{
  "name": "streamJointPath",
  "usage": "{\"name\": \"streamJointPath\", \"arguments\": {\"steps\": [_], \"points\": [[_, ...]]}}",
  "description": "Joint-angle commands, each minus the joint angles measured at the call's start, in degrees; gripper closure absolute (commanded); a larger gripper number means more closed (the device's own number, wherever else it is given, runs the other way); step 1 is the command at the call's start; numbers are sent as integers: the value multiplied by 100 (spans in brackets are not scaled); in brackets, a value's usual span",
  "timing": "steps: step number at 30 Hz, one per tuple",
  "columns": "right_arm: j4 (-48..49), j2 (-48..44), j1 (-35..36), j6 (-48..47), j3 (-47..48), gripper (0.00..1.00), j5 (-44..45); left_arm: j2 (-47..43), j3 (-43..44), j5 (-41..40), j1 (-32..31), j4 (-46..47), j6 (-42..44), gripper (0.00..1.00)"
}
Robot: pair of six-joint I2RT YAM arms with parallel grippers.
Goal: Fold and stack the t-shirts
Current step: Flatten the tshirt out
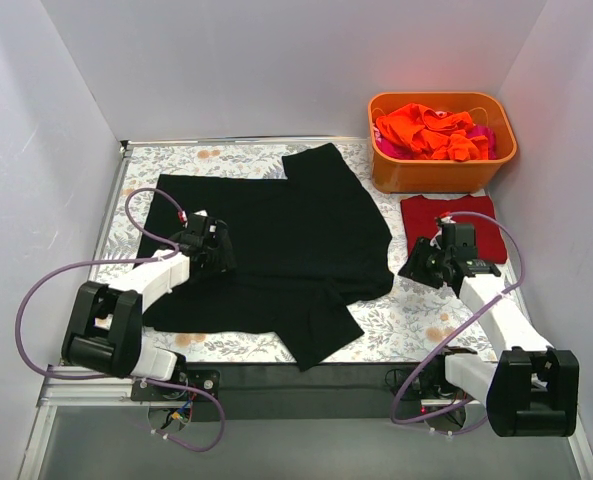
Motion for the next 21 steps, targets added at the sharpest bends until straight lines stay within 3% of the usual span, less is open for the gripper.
{"name": "streamJointPath", "arguments": {"steps": [1, 5, 10, 21], "points": [[-51, -134, 130, -274, 532, 51, -16, -583, -128, -235, 24, 89, -30, 28], [116, 199, 445, -503, 953, 51, -8, -944, -199, -271, 24, 273, -171, 27], [520, 1227, 1201, -591, 1569, 59, 255, -813, 55, -279, 67, 309, -259, 26], [925, 3275, 1677, -819, 2703, 59, 309, 531, 846, -69, 665, 441, -487, 28]]}}
